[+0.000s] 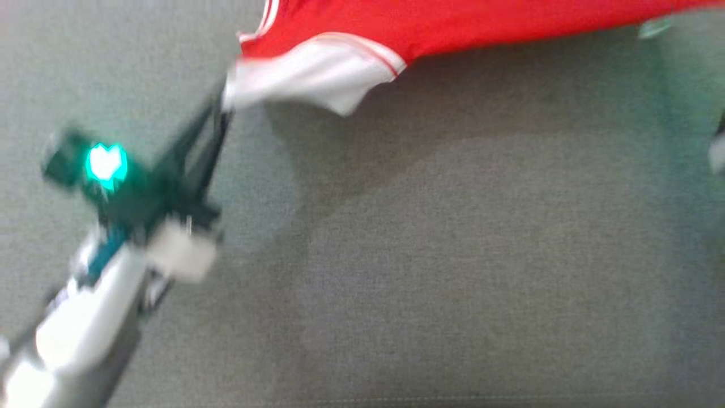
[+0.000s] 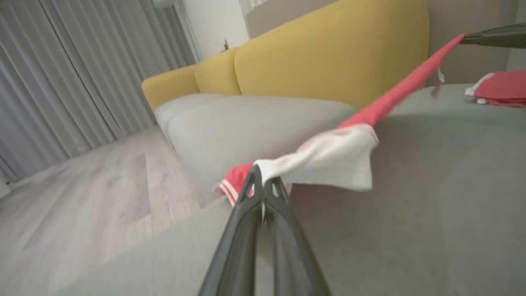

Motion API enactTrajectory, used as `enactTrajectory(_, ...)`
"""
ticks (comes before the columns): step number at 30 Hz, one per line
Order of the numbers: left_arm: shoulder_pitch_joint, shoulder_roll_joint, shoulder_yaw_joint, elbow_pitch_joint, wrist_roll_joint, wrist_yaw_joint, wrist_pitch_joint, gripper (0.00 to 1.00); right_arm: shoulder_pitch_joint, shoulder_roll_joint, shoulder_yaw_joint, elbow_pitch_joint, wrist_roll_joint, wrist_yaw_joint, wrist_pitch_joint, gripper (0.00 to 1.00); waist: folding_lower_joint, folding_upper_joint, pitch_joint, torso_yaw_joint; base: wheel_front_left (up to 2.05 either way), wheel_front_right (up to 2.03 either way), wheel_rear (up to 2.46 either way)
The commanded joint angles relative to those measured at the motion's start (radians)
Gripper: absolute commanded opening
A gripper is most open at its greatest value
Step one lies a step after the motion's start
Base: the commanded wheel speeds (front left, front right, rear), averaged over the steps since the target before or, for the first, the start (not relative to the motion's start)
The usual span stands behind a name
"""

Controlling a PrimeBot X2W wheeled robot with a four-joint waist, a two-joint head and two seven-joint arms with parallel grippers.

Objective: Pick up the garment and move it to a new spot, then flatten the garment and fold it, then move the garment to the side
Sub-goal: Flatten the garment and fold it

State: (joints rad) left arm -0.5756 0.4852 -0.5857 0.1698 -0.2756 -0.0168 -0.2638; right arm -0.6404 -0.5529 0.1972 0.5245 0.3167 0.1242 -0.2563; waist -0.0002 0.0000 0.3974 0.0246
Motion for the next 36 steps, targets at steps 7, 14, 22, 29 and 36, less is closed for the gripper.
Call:
enactTrajectory(7,0.259,0.097,0.015,-0.093,-0.021,0.045,0.005,0.0,0.384,-0.032,-0.04,-0.154,0.004,0.007,-0.005,0.0,0.0002,0.0,-0.137,0.001,0.0,0.0,0.0)
enactTrajectory(14,0.469,0.145,-0.053,-0.195,-0.077,0.042,0.109,0.0,0.668,-0.028,-0.119,-0.286,0.011,0.007,-0.002,0.0,0.0002,0.0,-0.212,0.0,0.0,0.0,0.0)
enactTrajectory(22,0.457,0.181,-0.027,-0.28,-0.118,0.024,0.137,0.0,0.742,-0.005,-0.181,-0.378,0.03,0.007,0.041,0.0,0.0002,0.0,-0.218,0.003,0.0,0.0,0.0)
enactTrajectory(29,0.218,0.109,-0.001,-0.216,-0.141,-0.033,0.166,0.0,0.568,-0.004,-0.142,-0.328,0.051,0.007,0.109,0.0,0.0002,0.0,-0.133,-0.008,0.0,0.0,0.0)
enactTrajectory(36,-0.054,0.027,-0.003,-0.033,-0.148,-0.084,0.158,0.0,0.328,-0.019,-0.07,-0.203,0.073,0.007,0.129,0.0,0.0002,0.0,-0.023,-0.019,0.0,0.0,0.0)
